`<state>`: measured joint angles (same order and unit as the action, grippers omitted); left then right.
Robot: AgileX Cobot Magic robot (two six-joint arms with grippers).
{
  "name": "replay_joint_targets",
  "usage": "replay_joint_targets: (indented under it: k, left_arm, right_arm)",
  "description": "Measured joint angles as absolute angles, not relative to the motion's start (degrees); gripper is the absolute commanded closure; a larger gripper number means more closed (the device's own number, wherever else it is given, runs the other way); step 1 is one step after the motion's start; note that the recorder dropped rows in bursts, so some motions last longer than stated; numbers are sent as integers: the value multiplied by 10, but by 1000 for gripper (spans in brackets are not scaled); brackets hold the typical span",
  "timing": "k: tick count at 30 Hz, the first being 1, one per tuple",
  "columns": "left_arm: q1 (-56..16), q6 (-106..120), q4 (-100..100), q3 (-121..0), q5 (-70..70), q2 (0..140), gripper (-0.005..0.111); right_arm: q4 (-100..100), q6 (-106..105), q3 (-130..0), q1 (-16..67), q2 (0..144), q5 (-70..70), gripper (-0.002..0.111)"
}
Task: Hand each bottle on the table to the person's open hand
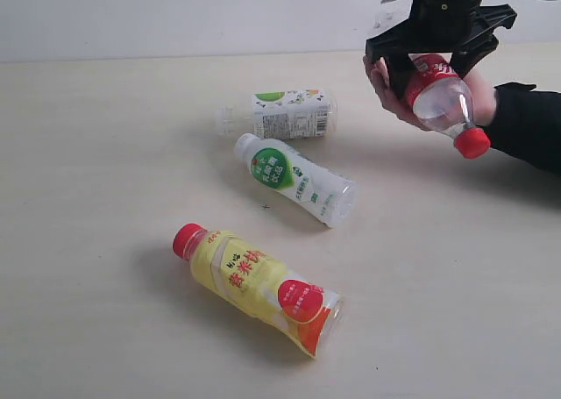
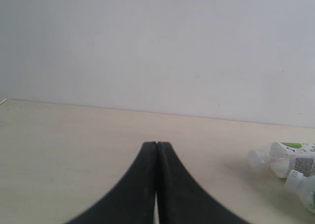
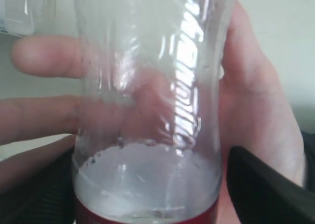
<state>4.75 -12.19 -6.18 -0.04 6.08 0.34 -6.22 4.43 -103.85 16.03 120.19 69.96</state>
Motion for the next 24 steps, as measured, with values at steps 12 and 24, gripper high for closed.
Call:
replay_joint_targets:
  k: [12,24]
  left_arm:
    - [47,-122,-62,0,61,3,107]
    - [47,-122,-62,0,61,3,107]
  right_arm:
    - [-76,44,-1038,160,1202,700,24]
    - [-85,44,-1038,160,1189,700,24]
